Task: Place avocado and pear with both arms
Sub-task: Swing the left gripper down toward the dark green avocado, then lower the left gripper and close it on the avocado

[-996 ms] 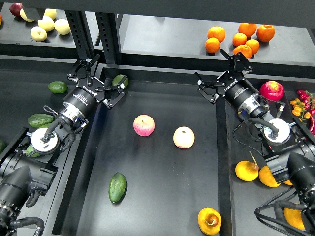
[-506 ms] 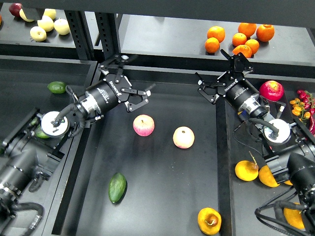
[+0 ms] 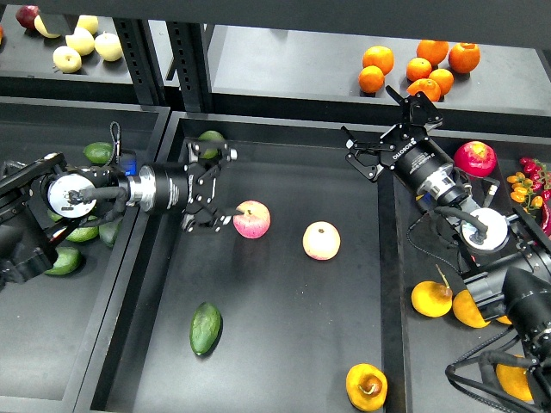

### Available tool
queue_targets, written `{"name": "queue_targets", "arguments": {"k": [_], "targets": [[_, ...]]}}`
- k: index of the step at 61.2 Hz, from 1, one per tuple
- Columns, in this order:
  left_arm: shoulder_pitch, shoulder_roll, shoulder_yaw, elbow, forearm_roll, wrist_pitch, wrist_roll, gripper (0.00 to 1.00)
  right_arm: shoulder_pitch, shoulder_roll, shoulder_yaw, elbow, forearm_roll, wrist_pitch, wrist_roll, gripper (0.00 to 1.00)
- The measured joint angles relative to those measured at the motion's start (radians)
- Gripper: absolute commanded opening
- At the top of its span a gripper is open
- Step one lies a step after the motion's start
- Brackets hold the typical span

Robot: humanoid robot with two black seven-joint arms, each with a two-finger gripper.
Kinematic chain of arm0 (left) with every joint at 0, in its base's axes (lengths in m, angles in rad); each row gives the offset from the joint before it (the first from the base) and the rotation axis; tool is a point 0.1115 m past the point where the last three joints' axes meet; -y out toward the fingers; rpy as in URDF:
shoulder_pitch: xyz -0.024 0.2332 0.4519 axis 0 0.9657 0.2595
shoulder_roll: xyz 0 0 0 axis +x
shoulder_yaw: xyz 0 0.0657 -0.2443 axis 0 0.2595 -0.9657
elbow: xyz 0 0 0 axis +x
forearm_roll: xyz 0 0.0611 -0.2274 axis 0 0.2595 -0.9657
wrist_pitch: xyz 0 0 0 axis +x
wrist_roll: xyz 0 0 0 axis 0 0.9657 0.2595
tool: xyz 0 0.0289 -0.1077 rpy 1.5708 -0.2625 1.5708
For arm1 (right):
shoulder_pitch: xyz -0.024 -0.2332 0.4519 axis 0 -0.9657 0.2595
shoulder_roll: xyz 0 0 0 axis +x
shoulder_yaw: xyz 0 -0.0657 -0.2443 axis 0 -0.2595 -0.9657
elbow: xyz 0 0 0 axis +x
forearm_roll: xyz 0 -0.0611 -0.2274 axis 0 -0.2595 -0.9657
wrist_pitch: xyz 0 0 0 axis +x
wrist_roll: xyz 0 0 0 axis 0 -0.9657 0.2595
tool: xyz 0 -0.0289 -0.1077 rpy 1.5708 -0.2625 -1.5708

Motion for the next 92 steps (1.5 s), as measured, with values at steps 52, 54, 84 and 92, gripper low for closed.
{"name": "queue_targets", "arguments": {"k": [52,54,84,92], "targets": [[0.042,-0.028,0.169,0.003,0.307,0.000,0.000,0.97,-0.002,0.000,-0.001,-0.005,0.000,0.000,0.000,1.00],[0.042,-0.028,0.171,0.004,0.310,0.000,0.000,0.97,-0.002,0.000,-0.001,-0.005,-0.001,0.000,0.000,1.00],[0.072,-0.097,0.192,0.084,0.417,0.000,0.000,0.98,-0.015,0.000,-0.001,0.000,0.000,0.000,0.000,1.00],[0.075,-0.116,0.192,0.109,0.426,0.000,0.000,0.98,-0.017,0.000,-0.001,0.001,0.000,0.000,0.000,1.00]]}}
